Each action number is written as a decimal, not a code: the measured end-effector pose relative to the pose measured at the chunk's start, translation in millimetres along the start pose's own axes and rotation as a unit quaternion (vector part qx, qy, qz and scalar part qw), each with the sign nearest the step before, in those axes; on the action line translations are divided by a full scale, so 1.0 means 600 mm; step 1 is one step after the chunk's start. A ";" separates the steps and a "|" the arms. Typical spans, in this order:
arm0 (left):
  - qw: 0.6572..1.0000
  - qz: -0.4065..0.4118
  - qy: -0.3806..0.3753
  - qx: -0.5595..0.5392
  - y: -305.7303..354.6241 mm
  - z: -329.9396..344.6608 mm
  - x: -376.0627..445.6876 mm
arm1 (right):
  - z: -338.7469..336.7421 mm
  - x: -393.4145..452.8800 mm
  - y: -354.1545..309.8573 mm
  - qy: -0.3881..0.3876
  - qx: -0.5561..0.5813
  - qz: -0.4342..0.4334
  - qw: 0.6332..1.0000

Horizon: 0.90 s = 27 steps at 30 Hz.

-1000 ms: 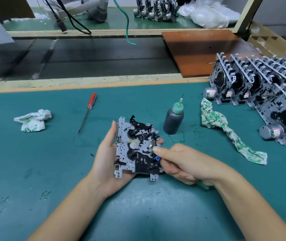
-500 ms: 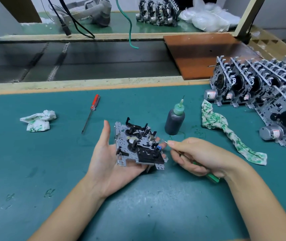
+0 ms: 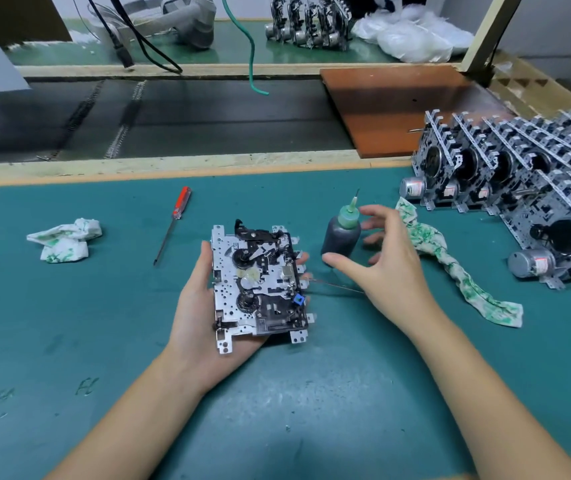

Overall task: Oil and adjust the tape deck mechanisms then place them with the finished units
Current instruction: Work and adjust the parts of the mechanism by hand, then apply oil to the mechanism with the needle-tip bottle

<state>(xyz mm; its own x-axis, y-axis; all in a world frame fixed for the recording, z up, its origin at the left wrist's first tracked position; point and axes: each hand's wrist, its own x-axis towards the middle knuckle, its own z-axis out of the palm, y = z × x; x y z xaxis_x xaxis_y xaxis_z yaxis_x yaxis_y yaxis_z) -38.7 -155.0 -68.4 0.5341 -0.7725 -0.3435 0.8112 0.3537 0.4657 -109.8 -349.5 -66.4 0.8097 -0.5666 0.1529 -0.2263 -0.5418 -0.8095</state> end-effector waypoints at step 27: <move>0.995 -0.096 -0.039 -0.011 -0.021 0.002 0.002 | -0.013 -0.005 -0.046 0.017 0.665 0.210 0.717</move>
<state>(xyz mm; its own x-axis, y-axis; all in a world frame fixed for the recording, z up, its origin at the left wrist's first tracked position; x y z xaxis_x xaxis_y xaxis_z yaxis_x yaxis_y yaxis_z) -48.6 -161.3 -73.6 0.3499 -0.8653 -0.3590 0.9019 0.2074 0.3790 -110.2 -337.5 -40.2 0.8030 -0.5331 -0.2667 0.2877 0.7384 -0.6099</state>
